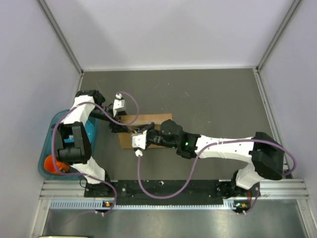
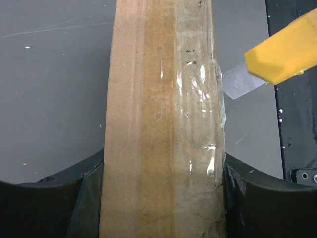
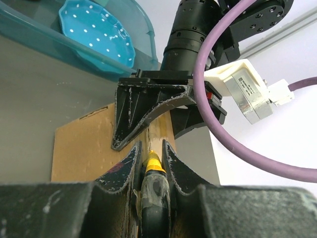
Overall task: Unpack the express box
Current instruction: Cut the express box at the center of the board.
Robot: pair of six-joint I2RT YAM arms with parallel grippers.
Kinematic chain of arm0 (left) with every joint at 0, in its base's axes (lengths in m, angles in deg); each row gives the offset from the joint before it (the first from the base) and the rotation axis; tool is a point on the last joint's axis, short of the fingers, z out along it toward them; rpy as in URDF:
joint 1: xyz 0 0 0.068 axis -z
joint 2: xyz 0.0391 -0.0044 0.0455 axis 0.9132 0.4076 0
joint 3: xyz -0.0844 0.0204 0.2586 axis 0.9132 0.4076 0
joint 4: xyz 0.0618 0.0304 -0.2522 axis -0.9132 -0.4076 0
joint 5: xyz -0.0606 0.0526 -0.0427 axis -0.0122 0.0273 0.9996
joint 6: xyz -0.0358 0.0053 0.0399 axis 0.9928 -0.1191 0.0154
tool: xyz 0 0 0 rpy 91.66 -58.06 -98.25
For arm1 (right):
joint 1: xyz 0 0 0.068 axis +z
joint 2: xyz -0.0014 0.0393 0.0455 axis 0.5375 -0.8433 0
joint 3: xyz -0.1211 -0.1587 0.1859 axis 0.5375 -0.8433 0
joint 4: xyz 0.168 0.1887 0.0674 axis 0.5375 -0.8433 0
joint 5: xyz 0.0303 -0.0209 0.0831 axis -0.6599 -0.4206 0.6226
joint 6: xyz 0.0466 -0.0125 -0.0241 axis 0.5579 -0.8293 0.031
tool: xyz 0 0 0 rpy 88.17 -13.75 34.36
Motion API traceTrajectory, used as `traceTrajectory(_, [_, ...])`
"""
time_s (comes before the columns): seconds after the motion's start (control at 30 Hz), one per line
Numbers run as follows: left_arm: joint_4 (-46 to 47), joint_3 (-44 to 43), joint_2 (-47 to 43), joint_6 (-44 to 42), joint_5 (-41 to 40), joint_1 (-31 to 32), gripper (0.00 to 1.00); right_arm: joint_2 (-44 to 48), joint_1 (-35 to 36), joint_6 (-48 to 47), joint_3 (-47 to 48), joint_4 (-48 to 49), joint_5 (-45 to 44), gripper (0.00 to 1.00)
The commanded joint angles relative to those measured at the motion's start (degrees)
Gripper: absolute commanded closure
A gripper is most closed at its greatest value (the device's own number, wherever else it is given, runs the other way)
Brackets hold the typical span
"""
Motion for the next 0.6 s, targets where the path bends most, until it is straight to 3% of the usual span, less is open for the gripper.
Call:
traceTrajectory(0.0, [-9.3, 0.5, 1.4, -1.0, -4.1, 1.0, 0.8, 1.1, -0.3, -0.4, -1.6, 0.7, -1.8, 1.0])
traceTrajectory(0.57, [-9.3, -0.3, 2.1, 0.0, -3.8, 0.9, 0.8, 9.3, -0.2, 0.4, -7.9, -5.8, -6.4, 1.0])
